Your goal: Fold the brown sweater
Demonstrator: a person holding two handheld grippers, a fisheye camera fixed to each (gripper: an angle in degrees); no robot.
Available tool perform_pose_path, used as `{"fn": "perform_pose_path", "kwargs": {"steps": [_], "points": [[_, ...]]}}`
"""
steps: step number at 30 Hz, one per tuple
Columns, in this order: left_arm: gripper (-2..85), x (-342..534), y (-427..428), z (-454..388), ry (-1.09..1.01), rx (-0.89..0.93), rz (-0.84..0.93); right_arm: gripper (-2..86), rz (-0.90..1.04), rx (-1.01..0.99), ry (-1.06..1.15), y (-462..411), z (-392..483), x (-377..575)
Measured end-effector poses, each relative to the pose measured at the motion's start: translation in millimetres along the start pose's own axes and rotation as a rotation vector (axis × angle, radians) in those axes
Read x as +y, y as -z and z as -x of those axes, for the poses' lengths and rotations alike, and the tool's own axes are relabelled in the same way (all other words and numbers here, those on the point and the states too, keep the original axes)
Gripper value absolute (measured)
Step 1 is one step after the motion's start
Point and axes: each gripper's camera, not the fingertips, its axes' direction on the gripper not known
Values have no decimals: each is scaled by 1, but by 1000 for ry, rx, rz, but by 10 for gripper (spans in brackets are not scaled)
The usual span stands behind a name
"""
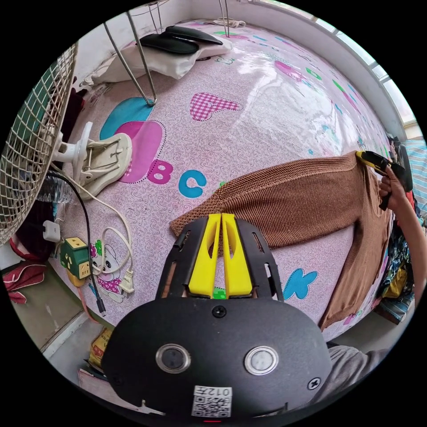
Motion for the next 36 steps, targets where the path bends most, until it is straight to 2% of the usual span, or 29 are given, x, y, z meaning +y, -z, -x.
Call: {"fn": "perform_pose_path", "kwargs": {"steps": [2, 5, 9, 15, 17, 22, 24, 30, 33, 36], "points": [[-2, 3, 3, -2, 12, -4, -7, -8, -12, -32, 74, 16, 12, 24], [-1, 11, 16, -4, 52, 8, -39, -6, 76, -50, 280, 29, 47, 75], [-1, 25, 31, -22, 6, 51, -97, 10, 152, 129, 577, 25, 110, 152], [-2, 25, 4, -45, -36, -23, -18, 47, 169, 325, 676, 6, 166, 187], [-2, 23, -3, -44, -17, -30, 1, 45, 205, 374, 653, -2, 174, 183], [-2, 15, -8, -47, -50, -34, 3, 12, 201, 248, 463, 17, 192, 156], [-2, 12, -9, -48, -61, -32, 4, -1, 230, 9, 299, 27, 189, 139], [-2, 13, -13, -48, -54, -3, -6, -1, 172, -346, -85, 38, 172, 131], [-2, 19, -13, -47, -33, 20, -18, 27, 173, -340, -75, 56, 199, 130], [-1, 33, -1, -42, 12, 11, -60, 53, 149, -296, 26, 94, 234, 136]]}}
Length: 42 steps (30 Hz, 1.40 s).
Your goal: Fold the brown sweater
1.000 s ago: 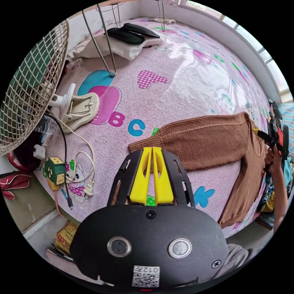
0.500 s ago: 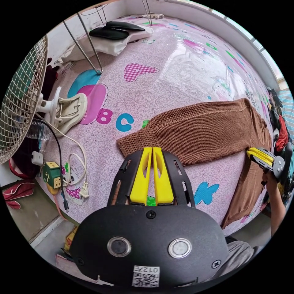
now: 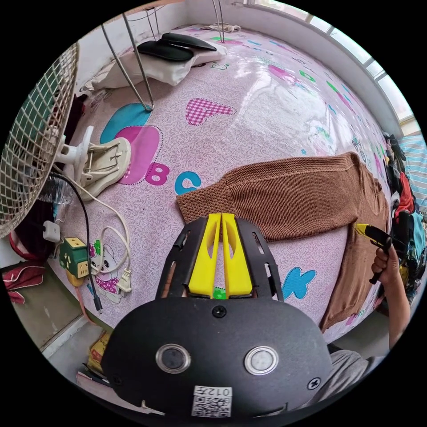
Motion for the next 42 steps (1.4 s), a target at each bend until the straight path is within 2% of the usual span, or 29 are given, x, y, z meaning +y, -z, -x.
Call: {"fn": "perform_pose_path", "kwargs": {"steps": [3, 6, 8, 10, 15, 17, 21, 24, 27, 29, 31, 34, 36, 39, 42], "points": [[0, 25, 27, 9, 75, 17, -121, 53, -40, 43, 48, 37, 32, 28], [3, 51, 44, 0, 87, 146, -185, 41, -82, 136, 20, 77, 46, 78], [5, 66, 43, -28, 22, 242, -170, 31, -108, 208, -31, 100, 47, 116], [6, 87, 31, -89, -133, 353, -93, 22, -139, 264, -105, 121, 45, 158], [5, 148, 3, -239, -472, 450, 94, 5, -179, 394, -303, 155, 44, 267], [4, 171, -5, -285, -565, 440, 142, 2, -155, 405, -308, 152, 52, 287], [2, 213, -26, -353, -690, 266, 221, -5, -62, 419, -239, 127, 85, 301], [0, 231, -43, -373, -704, 125, 285, -8, 11, 524, -115, 110, 118, 303], [-1, 239, -42, -381, -688, 95, 259, -9, 75, 611, -1, 103, 151, 300], [-1, 239, -43, -390, -664, 75, 273, -9, 101, 603, 50, 101, 166, 296], [-1, 240, -43, -407, -650, 29, 285, -9, 116, 511, 32, 108, 174, 290], [-1, 244, -41, -425, -641, -22, 284, -6, -35, 367, -24, 150, 178, 289], [-1, 246, -41, -433, -608, -34, 281, 7, -170, 419, -109, 189, 168, 289], [0, 249, -42, -444, -541, -45, 271, 53, -234, 530, -187, 215, 155, 279], [1, 249, -42, -457, -522, -64, 271, 64, -242, 549, -180, 218, 156, 260]]}}
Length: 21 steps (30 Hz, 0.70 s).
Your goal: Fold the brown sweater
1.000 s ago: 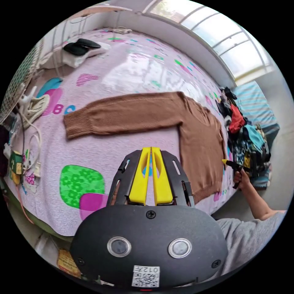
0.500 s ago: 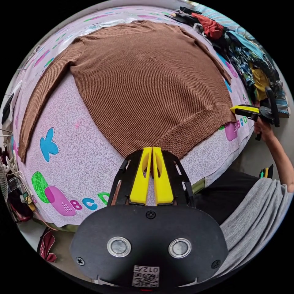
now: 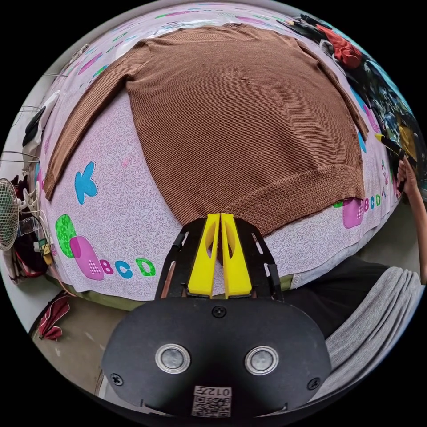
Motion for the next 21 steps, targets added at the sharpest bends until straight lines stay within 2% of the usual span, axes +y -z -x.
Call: {"fn": "perform_pose_path", "kwargs": {"steps": [7, 13, 17, 21], "points": [[1, -16, 2, -9, 100, 45, 37, 69, 71, 51, 147, -20, 57, -15], [1, -24, 4, -20, 158, 43, 37, -1, 70, 73, 308, -9, 98, -19], [1, -32, 6, -25, 170, 37, 57, -8, 6, 167, 350, 35, 79, -59], [2, -40, 8, -30, 169, 26, 79, -8, -108, 351, 207, 91, 21, -119]]}}
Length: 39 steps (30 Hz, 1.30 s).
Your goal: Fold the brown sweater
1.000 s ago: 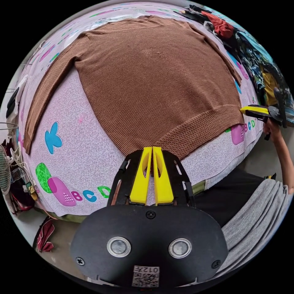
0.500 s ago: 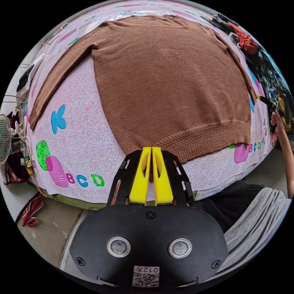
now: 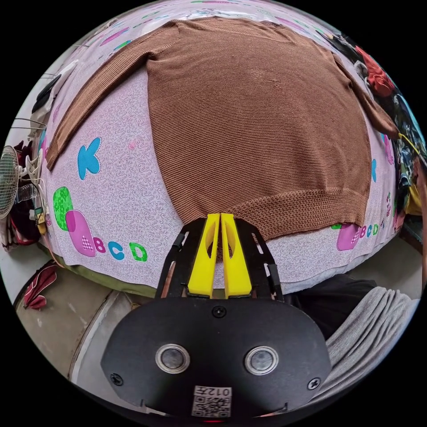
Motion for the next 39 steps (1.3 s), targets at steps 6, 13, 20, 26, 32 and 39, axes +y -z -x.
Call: {"fn": "perform_pose_path", "kwargs": {"steps": [6, 13, 20, 26, 32, 39], "points": [[2, -4, 3, -5, -6, -11, -2, 4, -104, -37, -233, 24, -23, -8], [1, -7, 6, -3, -27, -9, -12, 19, -2, -558, 94, 21, 182, 62], [0, -7, 10, 2, -95, -15, -25, 28, 140, -614, 258, 33, 326, 143], [0, 3, 11, 20, -110, 37, -88, 13, 167, -436, 333, 29, 366, 158], [-1, 11, 12, 26, -154, 0, -73, 5, 310, -336, 315, 32, 382, 154], [-1, 33, 10, 36, -192, -6, -93, 3, 320, -259, 251, 40, 403, 179]]}}
